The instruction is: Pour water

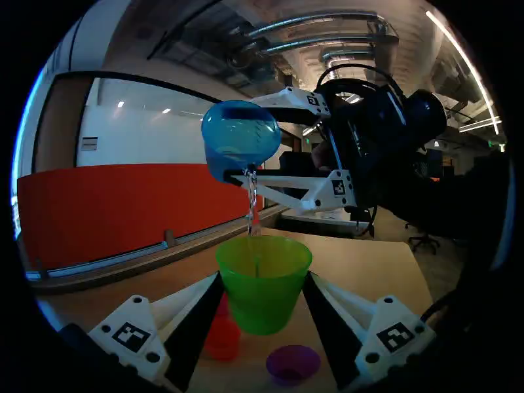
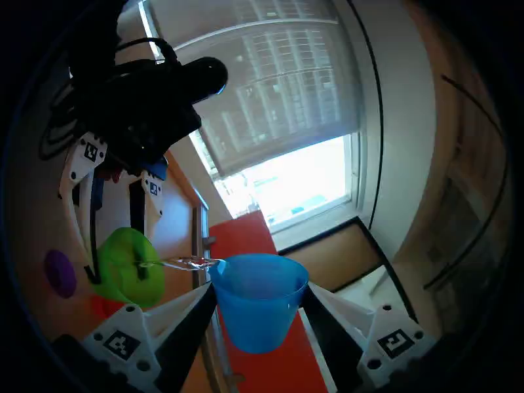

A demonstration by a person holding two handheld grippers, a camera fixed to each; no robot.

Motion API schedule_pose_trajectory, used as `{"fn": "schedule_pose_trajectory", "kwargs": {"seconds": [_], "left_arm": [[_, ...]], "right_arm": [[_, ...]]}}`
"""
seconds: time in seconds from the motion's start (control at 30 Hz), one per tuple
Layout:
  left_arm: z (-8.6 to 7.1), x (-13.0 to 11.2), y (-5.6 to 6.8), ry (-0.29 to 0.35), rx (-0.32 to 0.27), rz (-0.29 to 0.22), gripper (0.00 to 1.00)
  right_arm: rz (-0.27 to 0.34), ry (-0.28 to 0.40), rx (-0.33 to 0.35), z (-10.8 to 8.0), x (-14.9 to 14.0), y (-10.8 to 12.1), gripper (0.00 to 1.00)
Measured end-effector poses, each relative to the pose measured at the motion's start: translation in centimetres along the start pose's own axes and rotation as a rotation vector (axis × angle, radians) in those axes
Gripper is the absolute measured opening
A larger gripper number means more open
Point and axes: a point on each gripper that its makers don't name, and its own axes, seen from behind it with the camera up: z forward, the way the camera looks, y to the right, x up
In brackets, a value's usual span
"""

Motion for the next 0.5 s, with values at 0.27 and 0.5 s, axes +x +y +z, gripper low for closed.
{"fn": "schedule_pose_trajectory", "kwargs": {"seconds": [0.27, 0.5], "left_arm": [[-0.03, -0.20, 0.00, -0.002, 0.002, 0.001, 0.83], [0.07, -0.22, -0.05, -0.002, 0.003, 0.001, 0.83]], "right_arm": [[-0.037, -0.003, -0.013, 0.07, 0.08, 0.50, 0.90], [-0.067, -0.002, -0.021, 0.06, 0.14, 0.82, 0.90]]}}
